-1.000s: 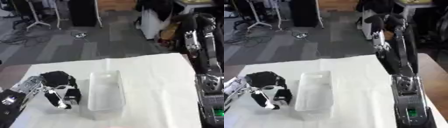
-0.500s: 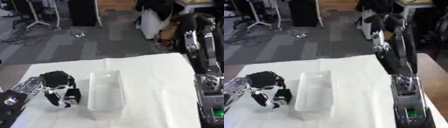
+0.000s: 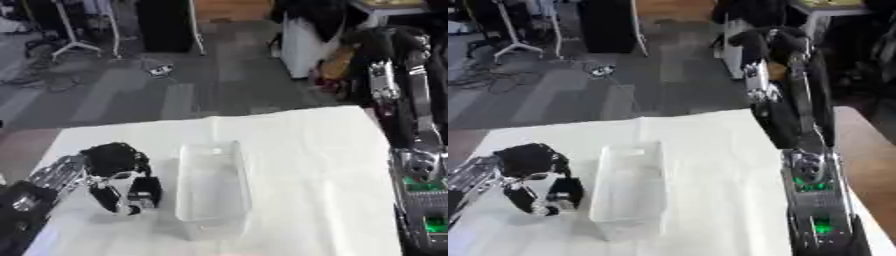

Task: Pick up objects on the table and place them in the box.

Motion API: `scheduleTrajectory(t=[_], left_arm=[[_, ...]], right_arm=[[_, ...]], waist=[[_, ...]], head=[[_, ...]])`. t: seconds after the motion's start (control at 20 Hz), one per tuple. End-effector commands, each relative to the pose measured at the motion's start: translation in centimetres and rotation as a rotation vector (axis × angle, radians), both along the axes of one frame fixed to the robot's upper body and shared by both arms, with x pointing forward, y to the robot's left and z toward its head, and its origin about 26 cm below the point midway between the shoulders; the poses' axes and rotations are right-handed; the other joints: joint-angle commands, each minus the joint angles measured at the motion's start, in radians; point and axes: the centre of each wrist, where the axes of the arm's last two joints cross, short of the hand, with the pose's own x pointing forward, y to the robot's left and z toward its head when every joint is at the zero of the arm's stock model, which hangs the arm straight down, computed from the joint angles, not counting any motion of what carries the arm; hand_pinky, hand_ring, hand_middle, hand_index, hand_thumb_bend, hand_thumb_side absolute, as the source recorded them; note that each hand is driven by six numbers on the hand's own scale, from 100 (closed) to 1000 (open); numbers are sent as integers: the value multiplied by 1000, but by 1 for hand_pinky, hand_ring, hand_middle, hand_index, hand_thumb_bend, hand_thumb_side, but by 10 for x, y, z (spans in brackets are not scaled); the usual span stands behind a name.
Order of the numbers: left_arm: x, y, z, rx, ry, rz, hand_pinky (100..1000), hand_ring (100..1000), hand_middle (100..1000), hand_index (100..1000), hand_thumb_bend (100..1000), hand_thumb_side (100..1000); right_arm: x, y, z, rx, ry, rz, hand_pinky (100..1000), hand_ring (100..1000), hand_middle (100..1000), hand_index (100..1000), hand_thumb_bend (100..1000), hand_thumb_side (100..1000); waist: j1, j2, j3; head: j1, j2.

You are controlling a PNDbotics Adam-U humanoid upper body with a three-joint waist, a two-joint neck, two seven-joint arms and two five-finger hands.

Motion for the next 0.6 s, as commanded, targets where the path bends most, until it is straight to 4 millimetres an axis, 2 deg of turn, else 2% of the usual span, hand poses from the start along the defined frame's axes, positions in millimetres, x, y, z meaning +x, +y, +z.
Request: scheduleTrajectory(t=[0.05,0.6], left_arm=[[5,3,14,3,-46,7,566,521,551,731,414,603],[7,14,4,11,-68,56,574,524,557,732,414,606]], right_arm=[[-3,4,10,5,-34,17,319,343,365,637,123,982],[-3,5,10,9,-36,24,319,343,365,637,124,983]], waist=[[-2,-8,-2],[-4,-6,-6]], head=[[0,-6],[2,-7]])
